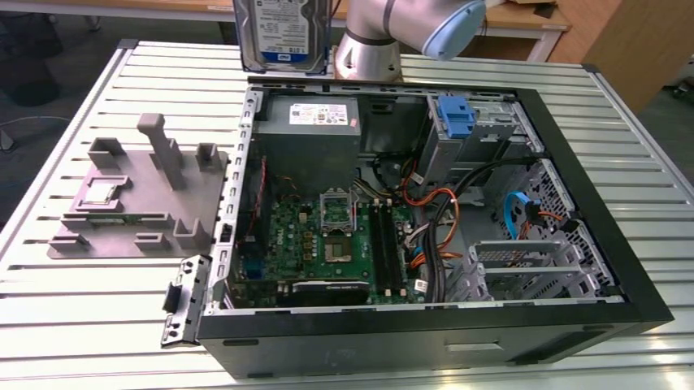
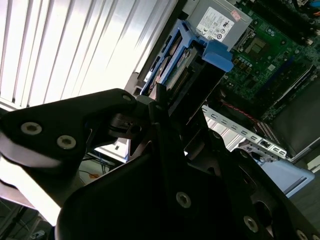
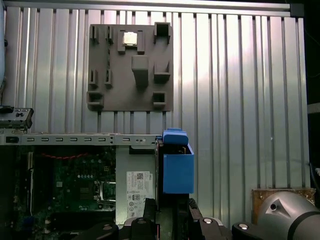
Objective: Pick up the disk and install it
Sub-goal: 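Pick up the disk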
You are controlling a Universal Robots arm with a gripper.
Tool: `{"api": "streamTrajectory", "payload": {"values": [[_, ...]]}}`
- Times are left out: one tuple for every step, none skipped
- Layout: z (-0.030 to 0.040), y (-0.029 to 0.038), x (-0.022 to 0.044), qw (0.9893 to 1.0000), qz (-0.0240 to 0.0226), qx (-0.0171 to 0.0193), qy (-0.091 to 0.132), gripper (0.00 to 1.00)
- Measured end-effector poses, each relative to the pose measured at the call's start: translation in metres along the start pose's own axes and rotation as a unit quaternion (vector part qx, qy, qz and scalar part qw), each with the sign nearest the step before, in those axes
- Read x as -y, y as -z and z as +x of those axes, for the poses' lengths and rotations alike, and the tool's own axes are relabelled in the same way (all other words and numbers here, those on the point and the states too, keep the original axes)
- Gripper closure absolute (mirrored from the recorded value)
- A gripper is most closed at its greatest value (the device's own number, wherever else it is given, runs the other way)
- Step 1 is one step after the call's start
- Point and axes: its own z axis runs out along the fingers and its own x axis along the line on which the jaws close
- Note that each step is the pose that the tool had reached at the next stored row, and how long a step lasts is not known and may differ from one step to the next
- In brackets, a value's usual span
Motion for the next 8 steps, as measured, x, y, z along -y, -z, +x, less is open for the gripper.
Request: {"api": "streamTrajectory", "payload": {"values": [[0.0001,0.0000,0.0004,1.0000,-0.0001,-0.0001,0.000,0.65],[0.0002,0.0001,0.0007,1.0000,-0.0001,-0.0001,0.000,0.65],[0.0002,0.0001,0.0011,1.0000,-0.0001,-0.0001,0.000,0.65],[0.0002,0.0001,0.0013,1.0000,-0.0001,-0.0001,0.000,0.65],[0.0002,0.0001,0.0016,1.0000,0.0000,-0.0001,0.000,0.65],[0.0002,0.0002,0.0021,1.0000,-0.0001,-0.0001,0.000,0.65],[0.0002,0.0002,0.0028,1.0000,-0.0001,-0.0001,0.000,0.65],[0.0002,0.0002,0.0039,1.0000,-0.0001,-0.0001,0.000,0.65]]}}
